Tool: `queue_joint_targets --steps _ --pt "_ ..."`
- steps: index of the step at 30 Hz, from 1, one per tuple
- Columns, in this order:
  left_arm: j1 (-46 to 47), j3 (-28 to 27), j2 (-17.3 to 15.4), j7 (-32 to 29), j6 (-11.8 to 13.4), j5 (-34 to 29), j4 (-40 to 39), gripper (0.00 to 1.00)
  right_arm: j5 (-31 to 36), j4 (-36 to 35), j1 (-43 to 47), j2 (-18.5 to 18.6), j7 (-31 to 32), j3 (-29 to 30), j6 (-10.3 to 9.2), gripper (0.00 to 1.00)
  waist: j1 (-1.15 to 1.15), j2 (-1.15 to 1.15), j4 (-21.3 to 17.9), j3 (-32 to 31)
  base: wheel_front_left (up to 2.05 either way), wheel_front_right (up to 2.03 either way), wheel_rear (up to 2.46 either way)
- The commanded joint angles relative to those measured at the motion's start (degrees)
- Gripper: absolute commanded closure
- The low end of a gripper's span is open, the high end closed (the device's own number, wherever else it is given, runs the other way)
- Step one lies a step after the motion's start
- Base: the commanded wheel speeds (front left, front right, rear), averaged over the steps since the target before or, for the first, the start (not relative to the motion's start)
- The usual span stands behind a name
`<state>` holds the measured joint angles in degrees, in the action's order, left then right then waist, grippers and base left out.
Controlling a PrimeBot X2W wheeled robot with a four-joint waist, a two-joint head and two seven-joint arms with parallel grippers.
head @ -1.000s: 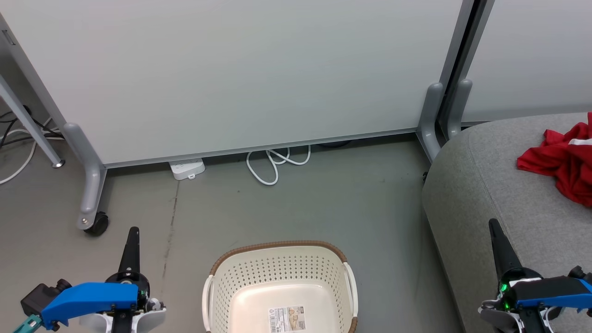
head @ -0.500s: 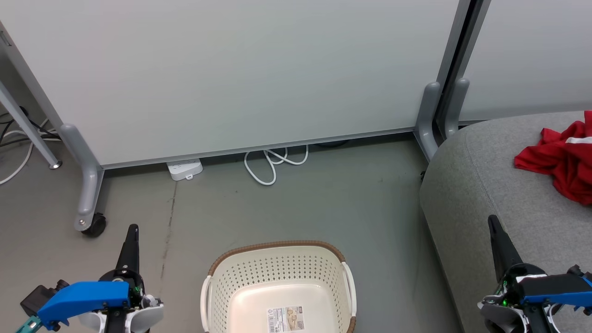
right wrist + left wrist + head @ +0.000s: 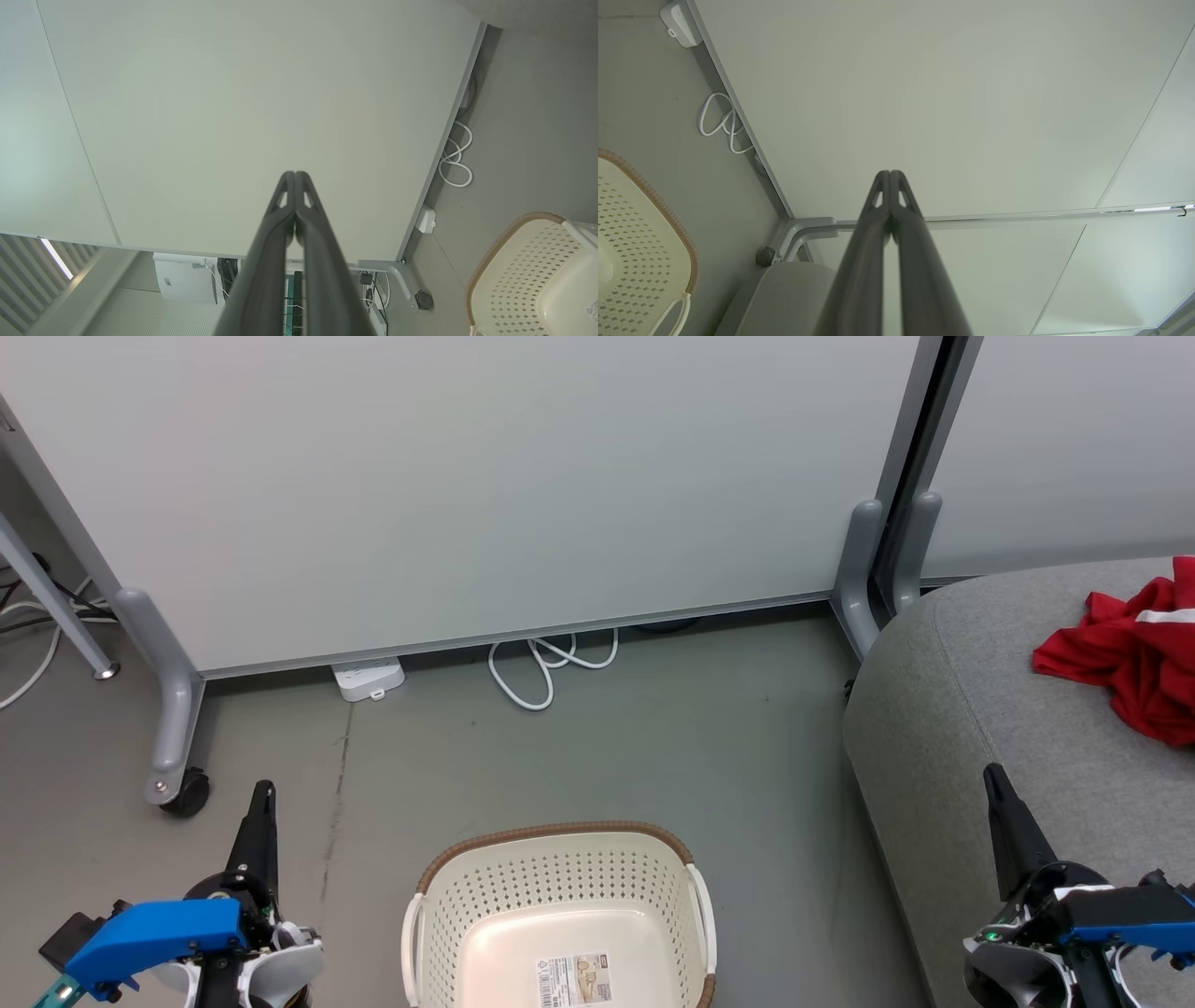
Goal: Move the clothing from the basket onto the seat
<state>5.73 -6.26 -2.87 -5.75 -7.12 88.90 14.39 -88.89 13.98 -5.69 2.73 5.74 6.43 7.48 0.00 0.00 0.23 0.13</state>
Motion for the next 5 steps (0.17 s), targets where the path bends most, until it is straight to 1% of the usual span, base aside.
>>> queue_joint_targets --steps 1,5 --pt "0.81 -0.18 -0.01 -0.42 -0.60 1.27 -0.36 1.00 -1.42 0.08 -0.77 0.26 0.38 0.13 0.02 1.00 0.00 0.00 -0.05 0.01 0.00 0.00 0.00" --pt "0.88 -0.36 -0.01 -0.81 -0.64 2.92 -0.40 1.00 -2.95 0.15 -0.96 0.27 0.80 0.18 0.02 1.00 0.00 0.00 -0.16 0.02 0.00 0.00 0.00"
